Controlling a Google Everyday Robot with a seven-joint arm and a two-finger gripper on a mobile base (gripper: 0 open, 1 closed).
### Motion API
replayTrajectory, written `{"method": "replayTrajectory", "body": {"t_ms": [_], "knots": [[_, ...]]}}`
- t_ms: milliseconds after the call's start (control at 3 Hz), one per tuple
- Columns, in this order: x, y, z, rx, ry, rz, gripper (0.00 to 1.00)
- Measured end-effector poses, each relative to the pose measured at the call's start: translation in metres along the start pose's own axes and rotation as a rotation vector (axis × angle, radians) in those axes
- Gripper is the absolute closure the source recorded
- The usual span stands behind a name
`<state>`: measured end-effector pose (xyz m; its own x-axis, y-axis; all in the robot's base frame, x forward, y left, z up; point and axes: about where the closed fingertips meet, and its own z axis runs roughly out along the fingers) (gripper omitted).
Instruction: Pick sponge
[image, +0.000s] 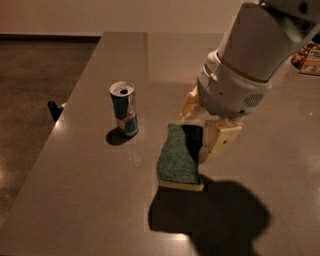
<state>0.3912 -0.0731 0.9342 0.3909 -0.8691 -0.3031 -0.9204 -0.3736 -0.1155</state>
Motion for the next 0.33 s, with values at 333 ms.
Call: {"method": "replayTrajectory", "body": {"t_ms": [333], "knots": [[-0.0022,-0.0002,0.0026,0.005,0.002,-0.005,1.00]]}}
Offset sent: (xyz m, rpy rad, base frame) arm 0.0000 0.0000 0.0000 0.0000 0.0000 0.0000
